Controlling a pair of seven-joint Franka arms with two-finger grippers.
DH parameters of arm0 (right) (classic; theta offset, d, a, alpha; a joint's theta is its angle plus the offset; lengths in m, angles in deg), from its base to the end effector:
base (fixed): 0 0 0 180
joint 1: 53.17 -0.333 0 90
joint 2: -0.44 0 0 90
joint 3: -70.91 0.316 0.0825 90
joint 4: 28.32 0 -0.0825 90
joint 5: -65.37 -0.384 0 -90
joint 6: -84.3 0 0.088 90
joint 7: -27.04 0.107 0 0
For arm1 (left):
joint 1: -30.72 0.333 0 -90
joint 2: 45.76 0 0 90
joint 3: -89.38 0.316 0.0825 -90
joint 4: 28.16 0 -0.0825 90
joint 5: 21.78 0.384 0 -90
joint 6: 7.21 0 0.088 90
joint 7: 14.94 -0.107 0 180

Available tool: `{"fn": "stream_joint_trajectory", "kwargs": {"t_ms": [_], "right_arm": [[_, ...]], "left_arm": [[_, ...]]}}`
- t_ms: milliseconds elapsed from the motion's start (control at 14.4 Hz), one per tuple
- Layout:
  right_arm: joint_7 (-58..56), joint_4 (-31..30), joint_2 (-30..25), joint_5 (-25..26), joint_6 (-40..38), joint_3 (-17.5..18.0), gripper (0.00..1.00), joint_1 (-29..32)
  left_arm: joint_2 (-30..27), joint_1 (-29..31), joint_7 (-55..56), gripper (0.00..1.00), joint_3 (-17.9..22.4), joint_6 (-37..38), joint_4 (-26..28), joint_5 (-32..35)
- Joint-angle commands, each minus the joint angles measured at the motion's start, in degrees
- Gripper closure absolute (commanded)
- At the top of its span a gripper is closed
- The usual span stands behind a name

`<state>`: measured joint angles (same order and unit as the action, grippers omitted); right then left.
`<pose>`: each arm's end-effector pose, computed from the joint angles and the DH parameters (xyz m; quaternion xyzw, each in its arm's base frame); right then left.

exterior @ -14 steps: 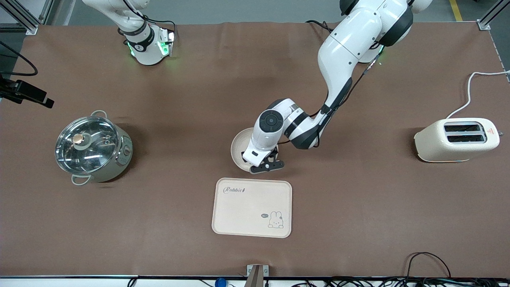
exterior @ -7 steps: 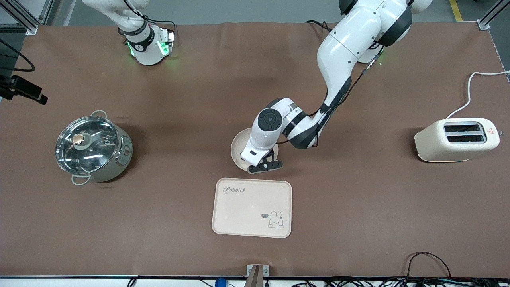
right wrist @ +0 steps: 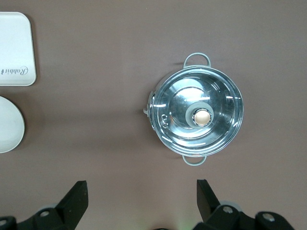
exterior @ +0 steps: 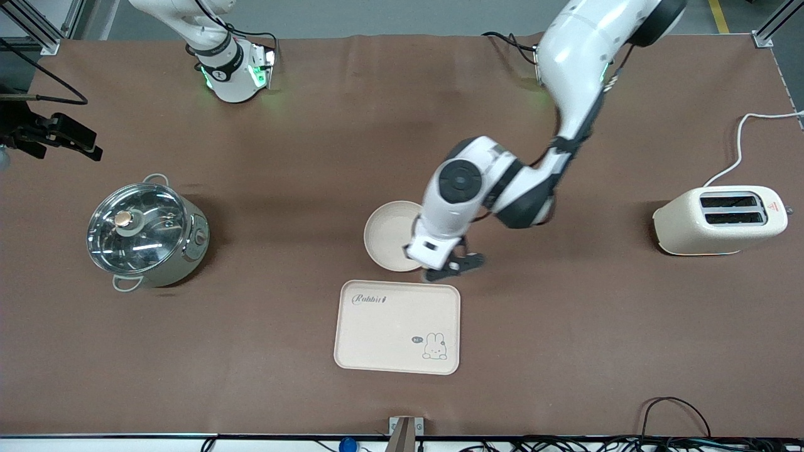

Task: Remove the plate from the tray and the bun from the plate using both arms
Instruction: 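Carry the bun toward the toaster while the right arm returns to rest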

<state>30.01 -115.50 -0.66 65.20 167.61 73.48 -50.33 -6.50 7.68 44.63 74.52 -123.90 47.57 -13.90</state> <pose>0.5366 -0.0019 0.6479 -0.9993 0.0281 0.0242 0.0005 0.6127 -0.4116 0.3450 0.9815 0.1888 0.0031 0.0318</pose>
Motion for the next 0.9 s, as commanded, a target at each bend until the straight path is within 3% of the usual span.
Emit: {"fn": "stream_joint_trajectory", "kwargs": {"t_ms": [0, 208, 347, 485, 624, 693, 832], "right_arm": [[-0.8, -0.4, -0.7, 1.7, 0.0, 0.1, 0.00, 0.1], [-0.8, -0.4, -0.7, 3.0, 0.3, 0.1, 0.00, 0.1], [-0.9, -0.3, -0.7, 2.9, 0.2, -0.2, 0.00, 0.7], [-2.7, 0.0, -0.7, 3.2, 0.0, -0.3, 0.00, 0.8], [-3.8, 3.0, -0.7, 3.1, -0.5, -0.6, 0.00, 2.6], [-3.9, 3.7, -0.7, 2.7, -1.8, -0.6, 0.00, 4.4], [-3.8, 6.0, -0.7, 1.9, -6.8, -0.5, 0.00, 6.7]], "left_arm": [[-6.1, 6.0, -0.6, 0.94, -0.3, 0.9, 9.8, 0.2], [-10.9, 14.5, -5.6, 0.94, -0.4, -4.8, 22.0, 0.4], [-10.9, 19.2, -8.8, 0.94, -0.3, -9.9, 27.1, 0.4], [-8.9, 22.0, -10.1, 0.86, -0.3, -15.2, 30.3, 0.4], [-7.4, 23.0, -12.7, 0.78, -0.1, -15.8, 30.5, 0.5], [-6.8, 24.9, -13.9, 0.73, -0.2, -15.8, 30.5, 0.6], [-5.1, 27.1, -15.4, 0.41, -0.4, -16.4, 30.4, 0.7]]}}
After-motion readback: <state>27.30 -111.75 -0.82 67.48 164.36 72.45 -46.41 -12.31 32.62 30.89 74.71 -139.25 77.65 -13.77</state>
